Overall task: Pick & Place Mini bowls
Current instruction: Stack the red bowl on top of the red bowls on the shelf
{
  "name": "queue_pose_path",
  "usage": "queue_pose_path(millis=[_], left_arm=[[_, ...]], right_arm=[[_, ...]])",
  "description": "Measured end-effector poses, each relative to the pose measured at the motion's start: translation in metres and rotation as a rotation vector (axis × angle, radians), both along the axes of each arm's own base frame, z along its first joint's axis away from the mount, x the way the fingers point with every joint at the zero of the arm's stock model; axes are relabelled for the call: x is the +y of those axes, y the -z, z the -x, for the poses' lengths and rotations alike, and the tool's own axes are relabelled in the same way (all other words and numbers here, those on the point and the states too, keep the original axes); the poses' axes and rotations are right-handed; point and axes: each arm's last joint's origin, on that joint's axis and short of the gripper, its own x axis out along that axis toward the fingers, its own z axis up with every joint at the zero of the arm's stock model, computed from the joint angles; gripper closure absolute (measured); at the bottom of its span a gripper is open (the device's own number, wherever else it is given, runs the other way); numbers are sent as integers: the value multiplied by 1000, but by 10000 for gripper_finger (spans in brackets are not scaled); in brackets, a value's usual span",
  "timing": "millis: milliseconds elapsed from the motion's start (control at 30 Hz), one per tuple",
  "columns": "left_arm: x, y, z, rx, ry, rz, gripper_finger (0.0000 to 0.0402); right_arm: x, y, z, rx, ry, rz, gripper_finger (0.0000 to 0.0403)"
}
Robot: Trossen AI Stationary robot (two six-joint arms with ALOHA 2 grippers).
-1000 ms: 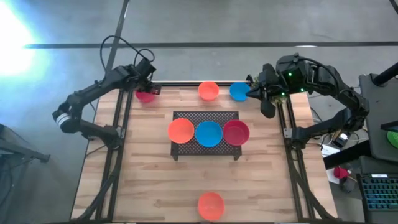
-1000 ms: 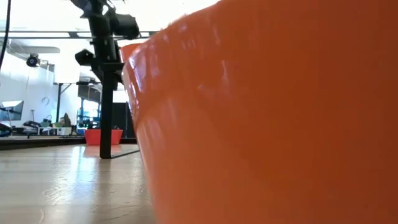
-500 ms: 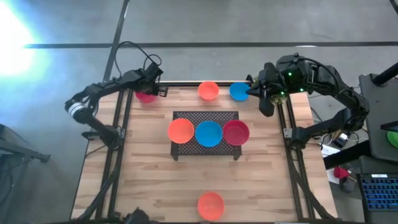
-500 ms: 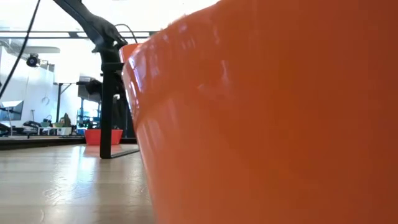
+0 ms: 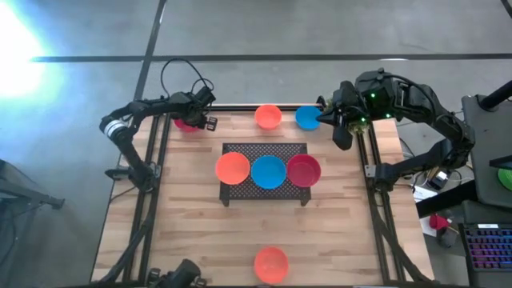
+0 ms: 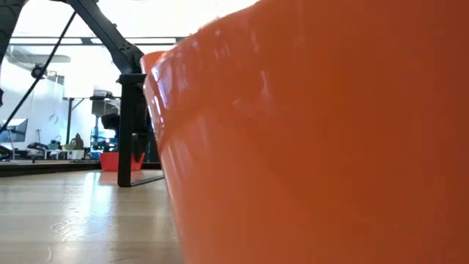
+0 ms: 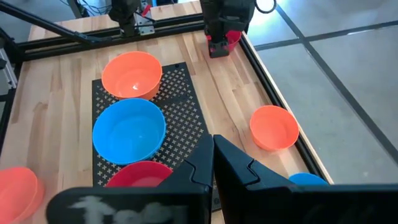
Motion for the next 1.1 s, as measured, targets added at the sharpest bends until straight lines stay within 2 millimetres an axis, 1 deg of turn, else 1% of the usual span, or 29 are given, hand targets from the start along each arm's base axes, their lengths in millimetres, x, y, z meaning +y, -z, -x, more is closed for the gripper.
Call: queue_pose_path(millis=[100,233,367,467,600,733,833,967,1100], left_arm=[[0,1,0,14,28,3,323],[0,1,0,33,73,11,387],[-1,1,1,50,91,27,398],[-4,-9,4,62,110,42,400],[-12,-41,4,38,126,-10,400],[-30,-83,4,33,175,-134,400],[-51,-115,1,63,248,-247,401],[-83,-156,-7,38,350,-404,401],[-115,-182,-19,38,473,-531,401]], right_arm=[[0,0,0,0,0,0,394],[0,0,0,0,0,0,394],[0,0,0,0,-1,1,394],[0,0,0,1,-2,3,394],[0,0,0,0,-3,3,394],[0,0,0,0,-11,14,394],[0,-2,-2,-24,-20,33,394],[-1,-4,-5,-57,-37,69,394],[-3,-5,-10,-96,-59,117,394]])
